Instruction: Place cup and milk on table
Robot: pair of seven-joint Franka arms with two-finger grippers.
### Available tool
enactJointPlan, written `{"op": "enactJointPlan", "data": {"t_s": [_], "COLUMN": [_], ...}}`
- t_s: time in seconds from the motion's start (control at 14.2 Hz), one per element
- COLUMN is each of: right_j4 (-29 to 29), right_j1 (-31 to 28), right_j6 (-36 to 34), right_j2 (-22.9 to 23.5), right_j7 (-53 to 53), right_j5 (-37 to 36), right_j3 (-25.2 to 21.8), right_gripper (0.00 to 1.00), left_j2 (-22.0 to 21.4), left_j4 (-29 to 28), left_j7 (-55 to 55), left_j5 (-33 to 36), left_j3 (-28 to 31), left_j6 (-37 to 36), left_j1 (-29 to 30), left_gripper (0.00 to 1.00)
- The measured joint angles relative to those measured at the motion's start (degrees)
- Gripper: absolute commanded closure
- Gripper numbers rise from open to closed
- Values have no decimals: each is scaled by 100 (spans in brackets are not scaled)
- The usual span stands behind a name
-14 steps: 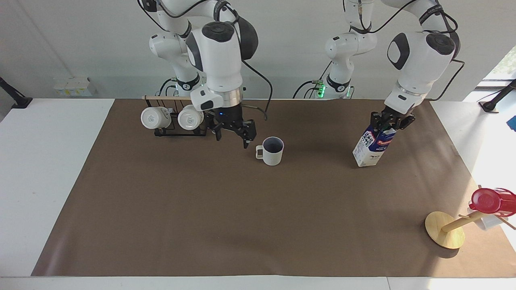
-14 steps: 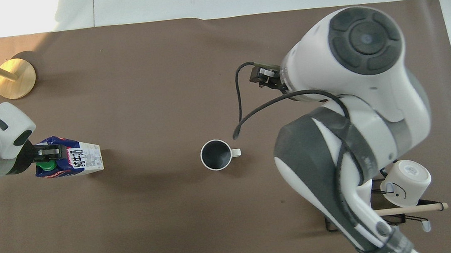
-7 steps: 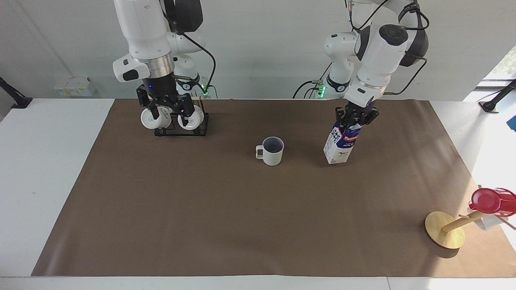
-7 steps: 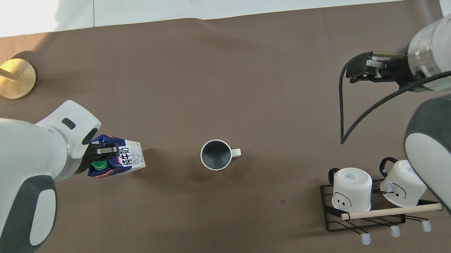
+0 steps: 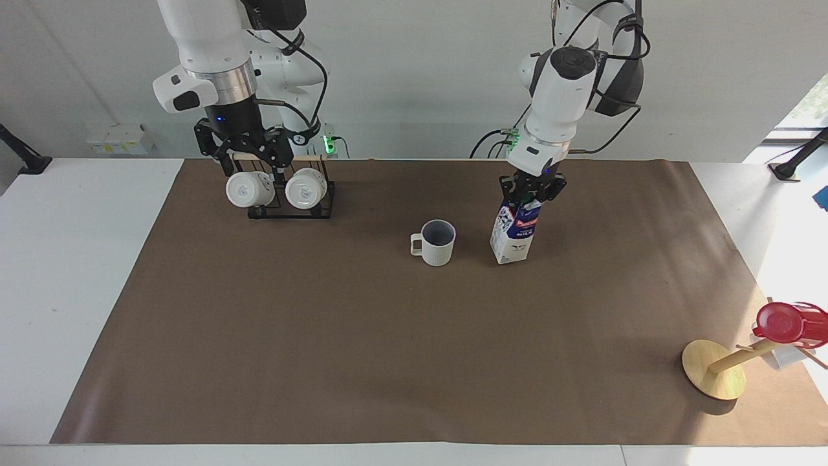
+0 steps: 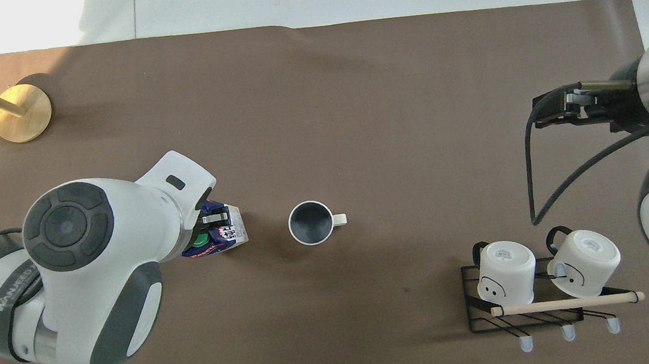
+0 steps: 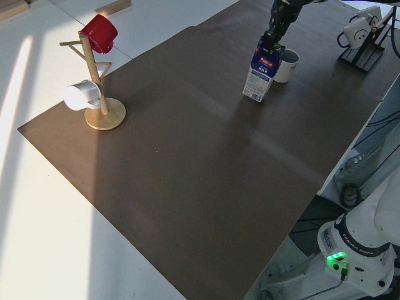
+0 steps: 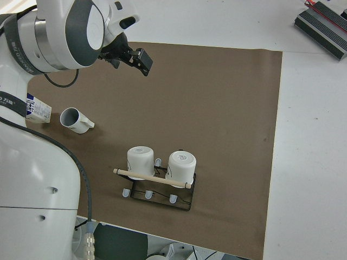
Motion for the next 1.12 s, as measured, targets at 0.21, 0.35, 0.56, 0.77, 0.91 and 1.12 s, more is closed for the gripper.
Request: {"op": "enactJointPlan", "data": {"t_s": [0.21, 0.35, 0.56, 0.77, 0.91, 1.12], "right_j4": [299, 397, 385, 383, 384, 384], "right_j1": [-120, -163, -191, -219, -220, -220], "right_j6": [-436, -547, -567, -621, -800, -847], "right_j2": [7, 8, 9, 9, 8, 8], "right_j7": [-245, -345, -376, -385, -386, -386], "right_j5": [38, 49, 56, 57, 57, 57], "right_j3": [-3, -2, -3, -2, 3, 17], "right_gripper": [0, 0, 0, 0, 0, 0], "left_j2": [227, 366, 398, 400, 401, 439], "left_j4": [1, 3, 29, 30, 31, 28], "left_j7": [-475, -672, -705, -701, -572, -362], "left_j5": [241, 284, 309, 313, 319, 322], "left_j3": [1, -2, 7, 7, 6, 9], "left_j6": [218, 388, 424, 424, 426, 423], "left_j1": [-285, -403, -419, -419, -421, -422], "left_gripper": [57, 57, 57, 50, 8, 0]}}
